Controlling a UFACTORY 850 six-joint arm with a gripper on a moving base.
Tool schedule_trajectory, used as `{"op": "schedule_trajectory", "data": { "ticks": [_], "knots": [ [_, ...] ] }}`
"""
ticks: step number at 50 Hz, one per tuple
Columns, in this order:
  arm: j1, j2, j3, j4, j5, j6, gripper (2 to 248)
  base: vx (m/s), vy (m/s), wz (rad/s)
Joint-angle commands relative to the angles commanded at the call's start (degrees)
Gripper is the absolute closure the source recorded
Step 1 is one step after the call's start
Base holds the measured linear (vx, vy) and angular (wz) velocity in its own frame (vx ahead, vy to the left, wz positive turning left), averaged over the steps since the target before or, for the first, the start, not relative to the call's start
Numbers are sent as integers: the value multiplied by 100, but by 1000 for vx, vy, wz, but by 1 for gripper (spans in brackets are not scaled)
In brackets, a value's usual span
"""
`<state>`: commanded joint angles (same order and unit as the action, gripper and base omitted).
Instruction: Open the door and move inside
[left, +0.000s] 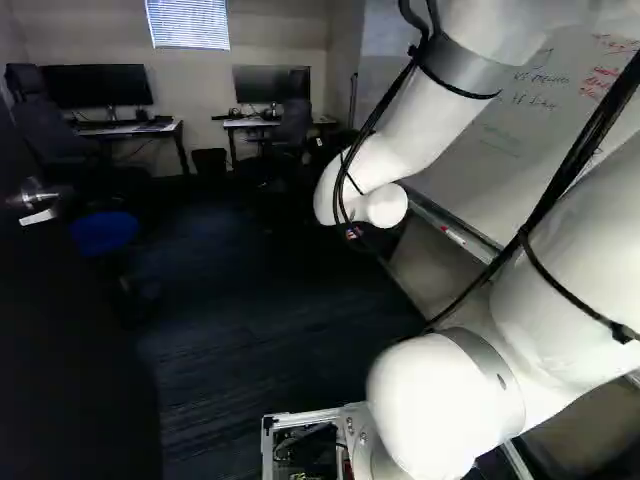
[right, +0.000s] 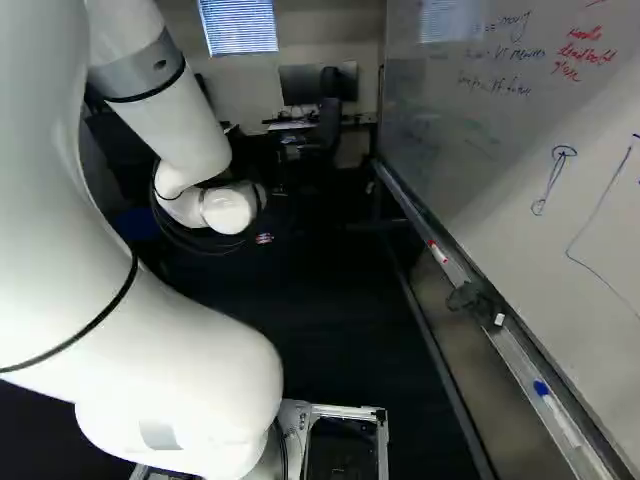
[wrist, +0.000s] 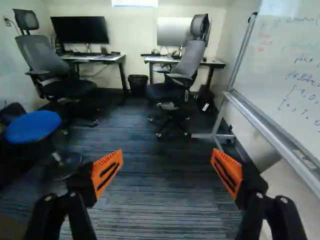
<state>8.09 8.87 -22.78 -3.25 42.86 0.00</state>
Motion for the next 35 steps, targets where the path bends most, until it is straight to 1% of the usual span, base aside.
{"op": "schedule_trajectory", "data": {
  "ticks": [35],
  "knots": [
    [0, 0, 0, 0, 0, 0, 3, 295, 13, -26]
  ]
}}
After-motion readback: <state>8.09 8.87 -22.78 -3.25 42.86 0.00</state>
